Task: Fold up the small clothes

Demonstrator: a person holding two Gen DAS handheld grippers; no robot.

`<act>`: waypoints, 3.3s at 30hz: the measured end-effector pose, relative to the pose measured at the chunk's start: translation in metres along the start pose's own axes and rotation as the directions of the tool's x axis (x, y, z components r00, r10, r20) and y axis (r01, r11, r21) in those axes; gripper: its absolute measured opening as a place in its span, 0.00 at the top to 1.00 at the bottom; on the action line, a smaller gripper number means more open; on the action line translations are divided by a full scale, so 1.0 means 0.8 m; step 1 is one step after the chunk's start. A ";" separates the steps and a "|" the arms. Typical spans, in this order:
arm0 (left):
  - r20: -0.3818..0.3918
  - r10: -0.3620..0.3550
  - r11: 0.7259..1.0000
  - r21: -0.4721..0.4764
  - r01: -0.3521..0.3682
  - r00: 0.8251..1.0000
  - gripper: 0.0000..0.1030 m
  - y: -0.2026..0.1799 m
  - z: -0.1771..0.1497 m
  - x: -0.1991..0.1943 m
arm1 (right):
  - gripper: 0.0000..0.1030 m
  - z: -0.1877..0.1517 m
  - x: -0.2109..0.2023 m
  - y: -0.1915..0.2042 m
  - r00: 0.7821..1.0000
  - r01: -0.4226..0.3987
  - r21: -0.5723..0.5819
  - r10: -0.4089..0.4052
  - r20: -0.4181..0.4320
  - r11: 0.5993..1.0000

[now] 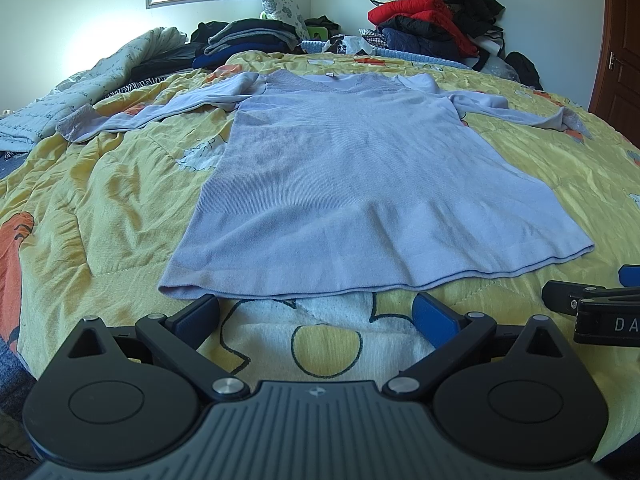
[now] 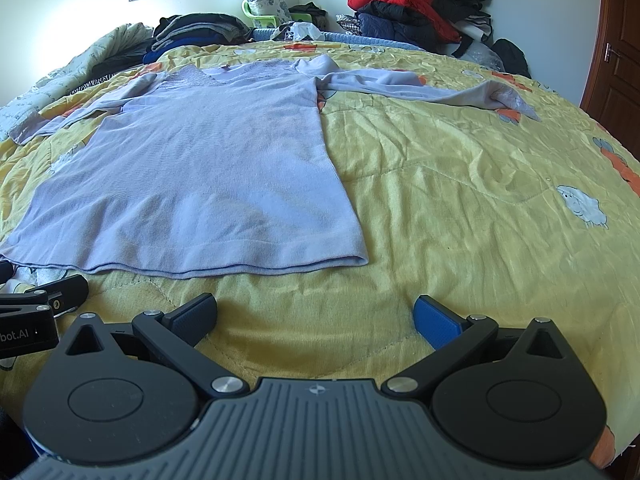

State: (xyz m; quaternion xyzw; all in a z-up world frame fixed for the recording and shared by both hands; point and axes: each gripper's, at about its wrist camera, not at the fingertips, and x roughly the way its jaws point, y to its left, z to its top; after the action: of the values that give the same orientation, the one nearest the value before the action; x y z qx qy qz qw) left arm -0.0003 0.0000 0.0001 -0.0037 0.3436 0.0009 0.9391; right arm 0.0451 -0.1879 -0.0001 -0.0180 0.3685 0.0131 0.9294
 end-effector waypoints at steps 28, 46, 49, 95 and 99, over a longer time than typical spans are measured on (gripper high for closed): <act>0.182 0.052 0.996 -0.081 -0.038 0.982 0.00 0.065 0.089 -0.040 | 0.03 0.145 0.004 -0.170 0.965 -0.216 0.334 0.147 0.219 0.917; 0.046 0.132 0.864 -0.495 -0.092 0.990 0.00 0.162 0.153 0.103 | 0.43 0.259 0.272 -0.480 0.967 -0.242 0.936 0.146 0.210 0.257; 0.007 0.122 0.867 -0.487 -0.103 0.993 0.00 0.160 0.155 0.122 | 0.43 0.267 0.294 -0.487 0.977 -0.204 0.941 0.120 0.178 0.270; 0.256 -0.427 0.531 -0.705 0.470 0.867 0.00 0.216 0.128 0.096 | 0.54 0.228 0.173 0.107 0.616 -0.783 -0.069 0.757 -0.218 0.618; 0.238 -0.481 0.508 -0.709 0.489 0.844 0.00 0.207 0.130 0.103 | 0.48 0.226 0.171 0.091 0.570 -0.811 -0.017 0.784 -0.245 0.584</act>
State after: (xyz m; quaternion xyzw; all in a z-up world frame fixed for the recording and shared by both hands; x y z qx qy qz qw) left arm 0.1287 0.1667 0.0251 -0.4841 0.2922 -0.1208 0.8159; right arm 0.2656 -0.1057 0.0364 0.0895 0.4315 0.4529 0.7751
